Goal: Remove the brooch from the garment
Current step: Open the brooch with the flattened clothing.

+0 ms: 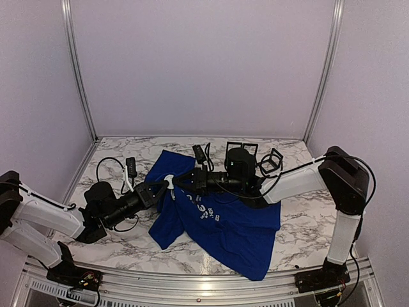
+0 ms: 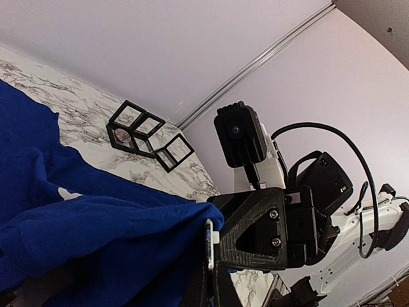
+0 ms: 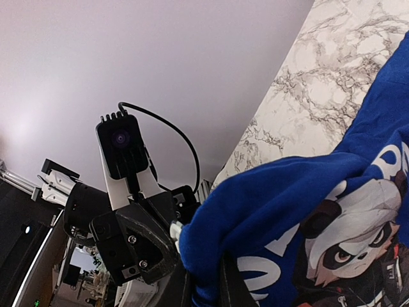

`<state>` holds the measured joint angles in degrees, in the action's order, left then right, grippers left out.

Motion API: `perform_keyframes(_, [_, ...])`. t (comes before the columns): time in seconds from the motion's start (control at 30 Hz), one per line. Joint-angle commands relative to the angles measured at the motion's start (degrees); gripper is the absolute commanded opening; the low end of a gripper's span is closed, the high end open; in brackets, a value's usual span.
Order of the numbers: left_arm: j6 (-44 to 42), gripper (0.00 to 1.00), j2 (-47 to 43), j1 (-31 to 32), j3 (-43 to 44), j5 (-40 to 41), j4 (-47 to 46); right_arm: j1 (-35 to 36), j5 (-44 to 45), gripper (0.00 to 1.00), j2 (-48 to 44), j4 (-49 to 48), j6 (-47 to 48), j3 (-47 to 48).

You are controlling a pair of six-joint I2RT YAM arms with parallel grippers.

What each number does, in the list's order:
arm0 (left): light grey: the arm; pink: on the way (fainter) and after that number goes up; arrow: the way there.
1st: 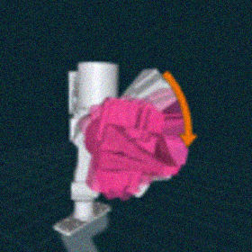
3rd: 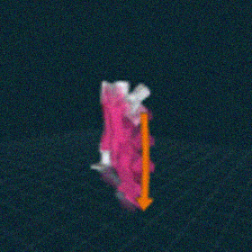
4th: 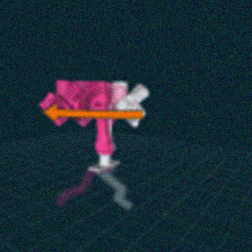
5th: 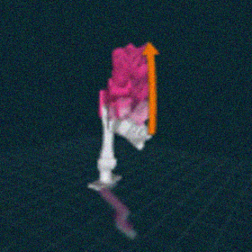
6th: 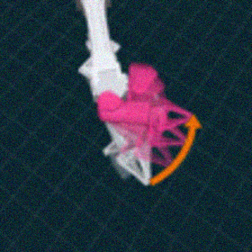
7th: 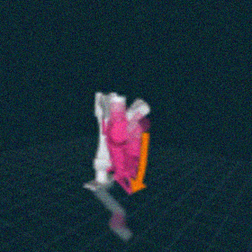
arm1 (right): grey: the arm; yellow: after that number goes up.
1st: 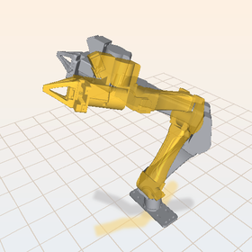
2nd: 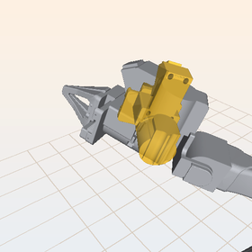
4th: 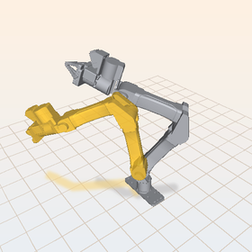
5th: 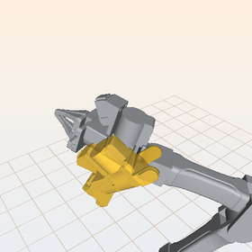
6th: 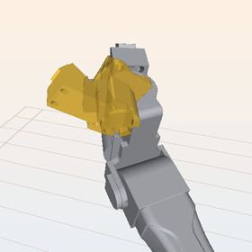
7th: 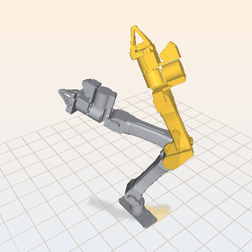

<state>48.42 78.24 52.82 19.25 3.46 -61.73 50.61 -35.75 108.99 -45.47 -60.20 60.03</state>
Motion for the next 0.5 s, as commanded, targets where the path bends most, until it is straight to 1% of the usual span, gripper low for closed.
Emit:
perform_keyframes(0.0, [-1.5, 0.00, 0.4, 0.4, 2.6, -3.0, -1.7, 0.7, -0.7, 0.12, 1.5, 0.2, 0.2, 1.7])
perform_keyframes(0.47, [-1.8, 0.00, 0.2, 0.4, 3.1, -3.3, -0.7, 0.9, -1.9, 0.11, 1.8, 2.6, 2.1, 3.0])
